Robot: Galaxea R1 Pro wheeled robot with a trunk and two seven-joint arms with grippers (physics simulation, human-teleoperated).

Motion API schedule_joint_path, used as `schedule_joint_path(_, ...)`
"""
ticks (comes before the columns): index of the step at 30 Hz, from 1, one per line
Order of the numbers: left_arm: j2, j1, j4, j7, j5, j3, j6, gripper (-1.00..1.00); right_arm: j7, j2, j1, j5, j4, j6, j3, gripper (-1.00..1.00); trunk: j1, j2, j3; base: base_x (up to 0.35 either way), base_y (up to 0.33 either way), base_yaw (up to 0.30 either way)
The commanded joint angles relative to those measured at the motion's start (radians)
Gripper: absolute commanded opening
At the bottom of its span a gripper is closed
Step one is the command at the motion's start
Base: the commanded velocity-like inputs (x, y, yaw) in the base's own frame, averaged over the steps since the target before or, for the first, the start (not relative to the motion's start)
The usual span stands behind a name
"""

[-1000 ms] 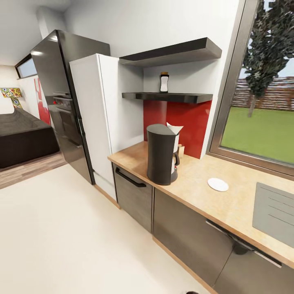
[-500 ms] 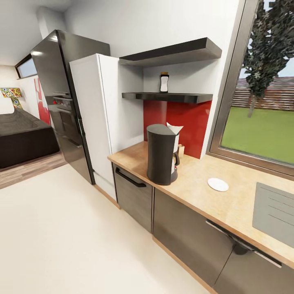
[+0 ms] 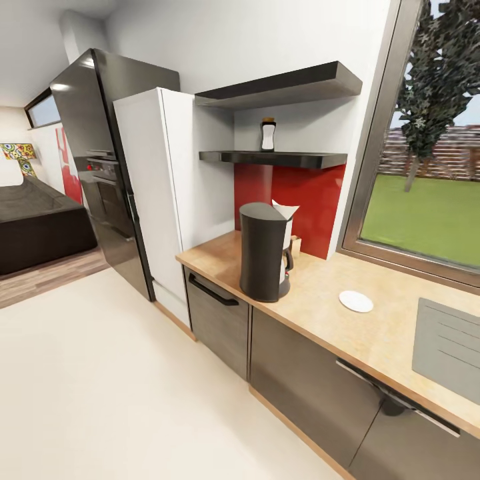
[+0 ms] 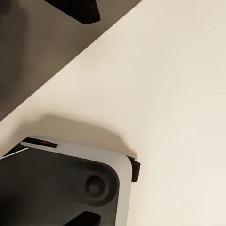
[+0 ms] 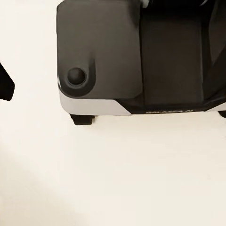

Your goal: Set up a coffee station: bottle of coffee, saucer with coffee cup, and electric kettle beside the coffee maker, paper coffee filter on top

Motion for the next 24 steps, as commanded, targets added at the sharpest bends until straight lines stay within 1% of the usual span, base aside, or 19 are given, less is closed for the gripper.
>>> schedule_joint_path(1,0.000,-0.001,0.001,0.000,0.004,0.004,-0.004,1.00,-0.003,-0.001,-0.001,0.011,-0.002,0.007,-0.008,1.00,0.001,-0.002,-0.002,0.000,0.000,0.000)
schedule_joint_path(2,0.000,-0.001,0.001,0.000,0.006,0.005,-0.004,1.00,-0.005,-0.005,0.000,0.011,-0.002,0.007,-0.008,1.00,0.001,-0.002,-0.002,0.104,0.178,0.000)
schedule_joint_path(10,-0.001,-0.001,0.000,0.000,0.007,0.005,-0.004,1.00,-0.005,-0.005,0.000,0.011,-0.002,0.007,-0.008,1.00,0.001,-0.002,-0.002,0.146,0.263,-0.001)
schedule_joint_path(12,0.000,-0.002,0.000,0.000,0.008,0.005,-0.004,1.00,-0.004,-0.005,0.000,0.011,-0.002,0.007,-0.008,1.00,0.001,-0.002,-0.002,0.156,0.295,-0.097)
schedule_joint_path(17,0.000,-0.003,0.000,0.000,0.007,0.004,-0.004,1.00,-0.002,-0.006,0.000,0.012,-0.002,0.007,-0.008,1.00,0.001,-0.002,-0.002,0.160,0.298,-0.211)
schedule_joint_path(24,-0.001,-0.004,0.000,0.000,0.006,0.004,-0.004,1.00,0.000,-0.007,0.000,0.013,-0.002,0.007,-0.008,1.00,0.001,-0.002,-0.002,0.211,0.286,-0.275)
